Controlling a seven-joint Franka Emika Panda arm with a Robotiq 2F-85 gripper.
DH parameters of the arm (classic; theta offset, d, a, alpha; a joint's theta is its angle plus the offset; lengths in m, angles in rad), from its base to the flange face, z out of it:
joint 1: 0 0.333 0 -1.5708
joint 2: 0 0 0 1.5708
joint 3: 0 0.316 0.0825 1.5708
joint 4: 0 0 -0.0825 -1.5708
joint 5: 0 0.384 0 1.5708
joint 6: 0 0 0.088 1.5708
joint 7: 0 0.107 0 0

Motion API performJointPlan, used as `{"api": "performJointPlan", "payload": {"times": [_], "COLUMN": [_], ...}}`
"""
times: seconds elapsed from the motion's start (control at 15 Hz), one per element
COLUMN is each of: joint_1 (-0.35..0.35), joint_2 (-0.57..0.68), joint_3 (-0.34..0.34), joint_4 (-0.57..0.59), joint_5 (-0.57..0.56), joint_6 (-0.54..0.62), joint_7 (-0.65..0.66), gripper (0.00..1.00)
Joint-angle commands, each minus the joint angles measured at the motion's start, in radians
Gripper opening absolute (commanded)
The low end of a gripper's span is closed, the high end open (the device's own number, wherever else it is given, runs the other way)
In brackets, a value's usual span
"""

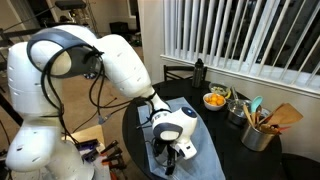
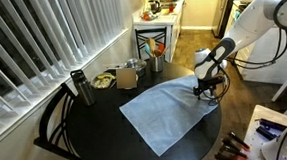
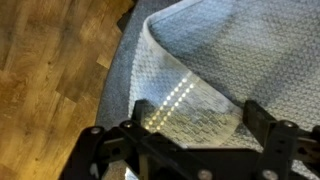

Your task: Unfold the towel

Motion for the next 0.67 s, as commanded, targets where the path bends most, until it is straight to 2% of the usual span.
{"api": "performJointPlan", "payload": {"times": [0.0, 0.6], "joint_1": [-0.006, 0.017], "joint_2": [0.000, 0.014], "joint_3": [-0.011, -0.063], "joint_4": [-0.016, -0.014], "joint_5": [-0.014, -0.115], "joint_6": [0.033, 0.033], "joint_7": [-0.011, 0.035], "gripper": [1.00, 1.00]}}
